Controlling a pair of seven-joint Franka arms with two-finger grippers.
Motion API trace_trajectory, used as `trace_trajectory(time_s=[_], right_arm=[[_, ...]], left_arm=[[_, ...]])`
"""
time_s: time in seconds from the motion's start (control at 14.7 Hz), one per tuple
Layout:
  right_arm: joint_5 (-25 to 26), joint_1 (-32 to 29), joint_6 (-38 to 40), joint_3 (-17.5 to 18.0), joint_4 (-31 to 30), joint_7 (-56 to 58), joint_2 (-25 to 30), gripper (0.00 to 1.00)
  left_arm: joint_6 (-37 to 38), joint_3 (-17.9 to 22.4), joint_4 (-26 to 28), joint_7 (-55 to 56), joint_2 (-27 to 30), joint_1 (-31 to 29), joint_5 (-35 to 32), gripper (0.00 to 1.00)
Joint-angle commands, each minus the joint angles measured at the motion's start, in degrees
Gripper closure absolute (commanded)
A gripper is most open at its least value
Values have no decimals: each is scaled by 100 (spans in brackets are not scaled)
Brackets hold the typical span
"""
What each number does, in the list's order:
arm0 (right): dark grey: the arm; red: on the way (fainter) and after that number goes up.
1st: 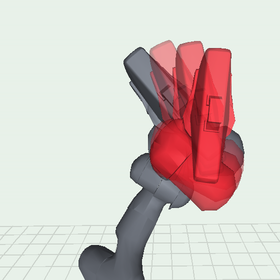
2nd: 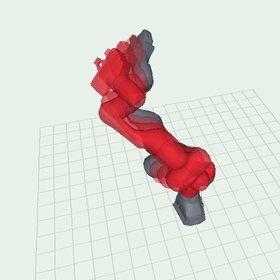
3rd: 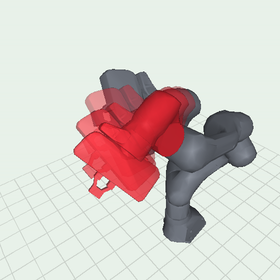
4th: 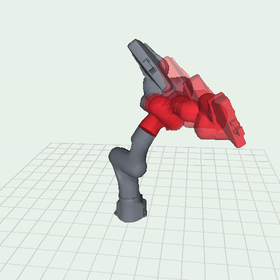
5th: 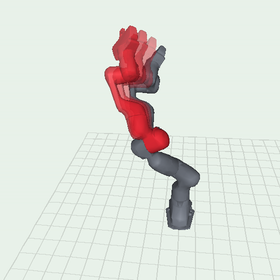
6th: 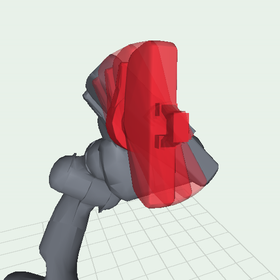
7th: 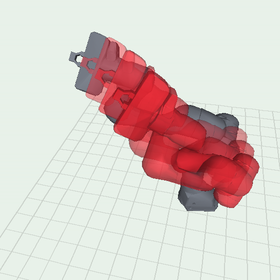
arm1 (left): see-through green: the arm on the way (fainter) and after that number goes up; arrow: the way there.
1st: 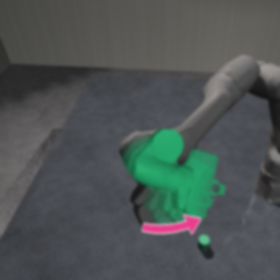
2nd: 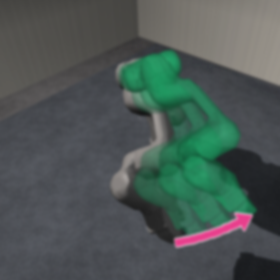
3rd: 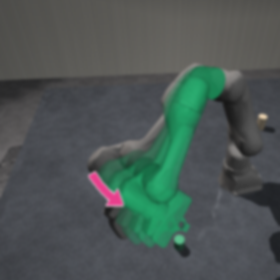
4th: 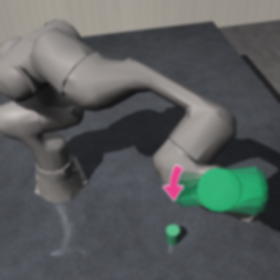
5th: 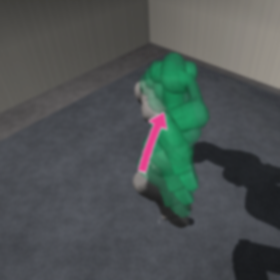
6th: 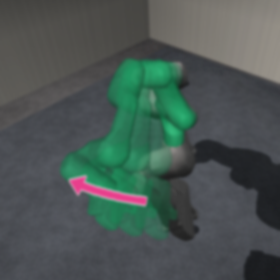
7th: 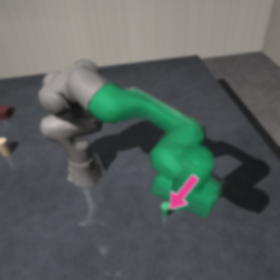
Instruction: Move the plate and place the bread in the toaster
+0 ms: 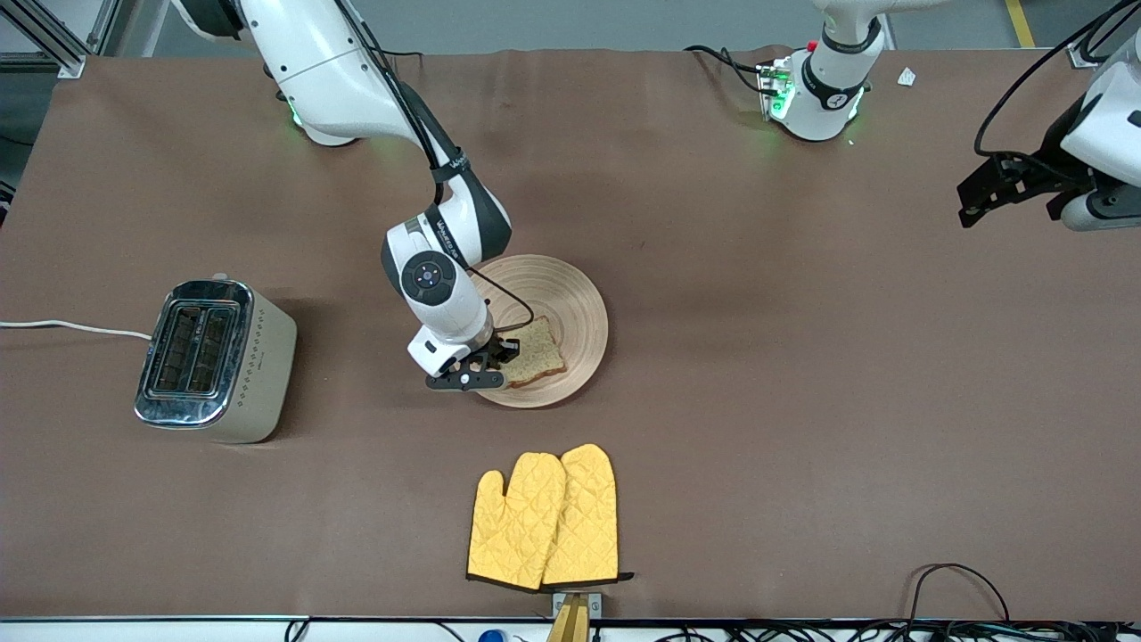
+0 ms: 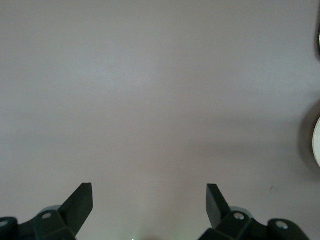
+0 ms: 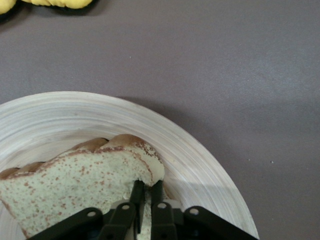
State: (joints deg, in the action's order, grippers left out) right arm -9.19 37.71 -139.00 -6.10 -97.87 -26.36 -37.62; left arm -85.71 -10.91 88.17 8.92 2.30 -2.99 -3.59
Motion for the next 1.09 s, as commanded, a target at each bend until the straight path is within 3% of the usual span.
trace_trajectory(time_s=[0.0,0.2,0.34,0.61,0.82,1.02], right_arm=[[22,96,397,-58,31,-157,140,100],[389,114,1599,-330,303,-325,632,100],[1038,62,2592,-400,680,-326,914,100],[2225,-52,4483,-594,1910,-159,950,100],[3131,-263,5267,-664,2158,516,950,100],[3607,-457,5506,-1111,2273,1324,967,100]], left_arm=[[81,46,112,-101,95,36,113,0],[81,37,104,-101,95,36,122,0],[98,28,112,-118,95,44,122,0],[266,19,104,-233,95,44,122,0],[266,10,121,-285,69,62,192,0],[274,10,112,-417,86,45,263,0]])
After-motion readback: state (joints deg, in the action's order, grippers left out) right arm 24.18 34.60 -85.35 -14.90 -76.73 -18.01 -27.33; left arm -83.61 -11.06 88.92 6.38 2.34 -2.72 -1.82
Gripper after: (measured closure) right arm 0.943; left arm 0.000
